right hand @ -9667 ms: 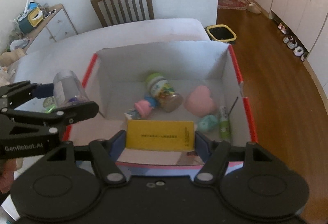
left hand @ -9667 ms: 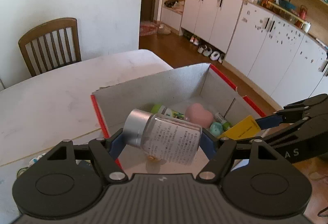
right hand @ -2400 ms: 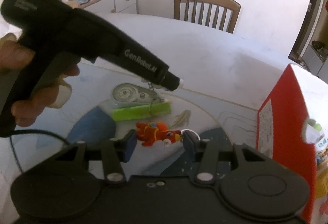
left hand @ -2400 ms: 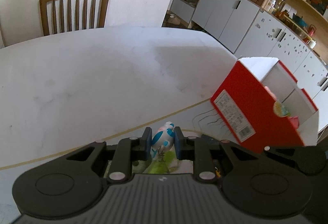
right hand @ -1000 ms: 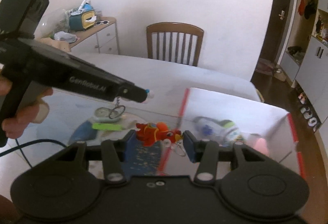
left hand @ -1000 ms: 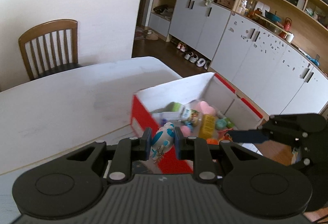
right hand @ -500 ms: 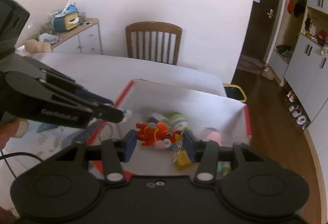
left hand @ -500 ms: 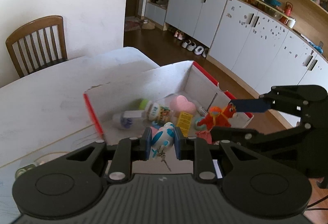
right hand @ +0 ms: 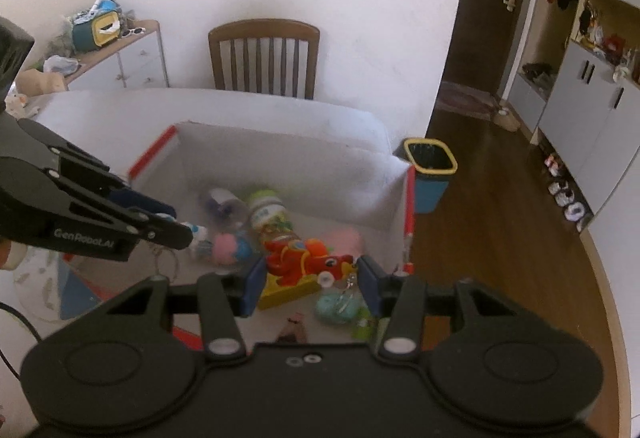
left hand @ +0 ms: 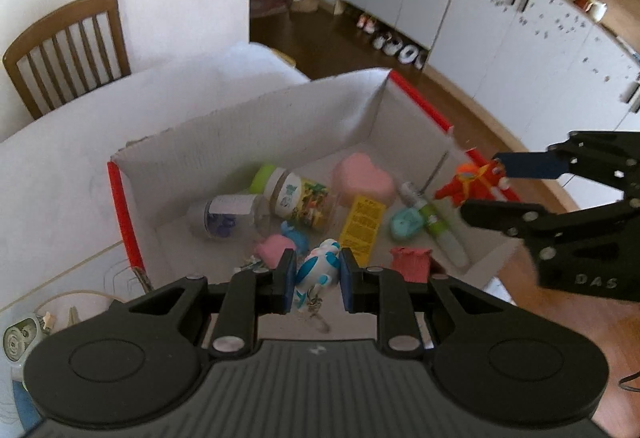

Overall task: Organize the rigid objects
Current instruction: 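Carry the figurine and orange fish with both tools over the shoebox, then open both tools to drop the figurine and fish into the shoebox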

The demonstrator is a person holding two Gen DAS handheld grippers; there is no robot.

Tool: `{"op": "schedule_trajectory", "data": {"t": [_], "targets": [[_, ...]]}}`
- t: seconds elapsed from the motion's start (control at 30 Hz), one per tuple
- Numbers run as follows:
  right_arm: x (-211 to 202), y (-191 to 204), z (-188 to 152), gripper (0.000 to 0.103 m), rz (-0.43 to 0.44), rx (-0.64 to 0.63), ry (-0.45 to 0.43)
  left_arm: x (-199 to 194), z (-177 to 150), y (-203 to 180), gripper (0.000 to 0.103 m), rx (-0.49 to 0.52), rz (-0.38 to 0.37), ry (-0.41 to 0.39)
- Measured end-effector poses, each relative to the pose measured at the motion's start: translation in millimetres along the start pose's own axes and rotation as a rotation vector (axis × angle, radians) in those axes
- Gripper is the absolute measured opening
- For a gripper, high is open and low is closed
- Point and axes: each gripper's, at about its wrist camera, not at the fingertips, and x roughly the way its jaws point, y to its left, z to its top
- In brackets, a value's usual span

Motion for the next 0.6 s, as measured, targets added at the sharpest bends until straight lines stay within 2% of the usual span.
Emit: {"op": "schedule_trajectory", "data": {"t": [0.3, 0.4, 0.6], "targets": [[31, -10, -2, 0.048, 0.045, -0.006, 0.058, 42, 9, 4, 0.022, 0.009, 0.02, 0.095], [42, -8, -2, 0.048, 0.067, -0.032, 0.091, 53, 5, 5, 0.022, 0.012, 0.002, 0.142], [51, -5, -2, 0.049, 0.087, -0.07, 0.127, 67, 1, 4, 0.022, 0.025, 0.023, 0.187]]}}
